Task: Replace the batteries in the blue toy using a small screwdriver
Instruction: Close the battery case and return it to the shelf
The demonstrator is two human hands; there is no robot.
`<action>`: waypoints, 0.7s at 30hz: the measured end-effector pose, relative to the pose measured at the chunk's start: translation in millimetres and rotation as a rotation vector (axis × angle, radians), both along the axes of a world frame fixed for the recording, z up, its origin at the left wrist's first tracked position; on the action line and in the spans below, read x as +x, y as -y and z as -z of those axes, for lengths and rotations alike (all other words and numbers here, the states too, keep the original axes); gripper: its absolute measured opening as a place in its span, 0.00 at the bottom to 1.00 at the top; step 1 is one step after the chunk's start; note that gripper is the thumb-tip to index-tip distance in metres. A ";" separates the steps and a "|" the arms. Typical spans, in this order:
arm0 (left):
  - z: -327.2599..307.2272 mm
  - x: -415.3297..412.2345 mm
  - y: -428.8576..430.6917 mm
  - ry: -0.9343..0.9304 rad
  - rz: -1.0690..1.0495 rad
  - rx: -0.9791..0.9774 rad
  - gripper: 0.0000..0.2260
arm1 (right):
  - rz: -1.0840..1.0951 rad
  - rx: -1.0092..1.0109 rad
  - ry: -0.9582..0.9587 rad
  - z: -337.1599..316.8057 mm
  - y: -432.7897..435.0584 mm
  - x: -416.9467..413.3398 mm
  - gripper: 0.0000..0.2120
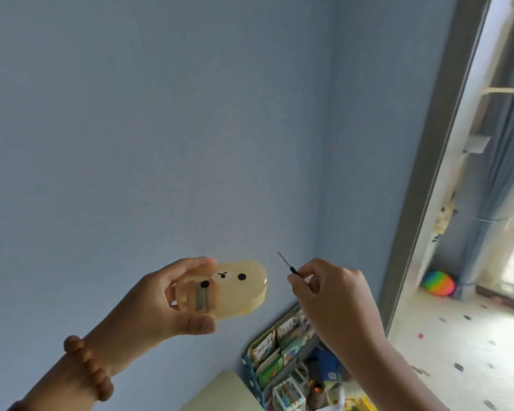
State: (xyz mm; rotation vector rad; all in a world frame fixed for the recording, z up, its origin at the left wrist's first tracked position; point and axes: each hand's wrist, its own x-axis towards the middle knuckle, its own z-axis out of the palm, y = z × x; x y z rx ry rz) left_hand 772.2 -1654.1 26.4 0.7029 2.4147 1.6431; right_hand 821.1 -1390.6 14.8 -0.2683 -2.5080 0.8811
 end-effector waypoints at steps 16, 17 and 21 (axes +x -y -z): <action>-15.0 25.3 -400.3 -0.015 0.743 0.050 0.38 | 0.827 0.136 -0.081 -10.3 -299.9 187.0 0.09; -15.3 28.3 -422.9 -0.016 0.762 0.053 0.38 | 0.851 0.143 -0.085 -11.8 -315.3 195.1 0.09; -17.3 34.5 -496.9 -0.047 0.823 0.038 0.39 | 0.885 0.137 -0.120 -11.0 -366.3 215.3 0.07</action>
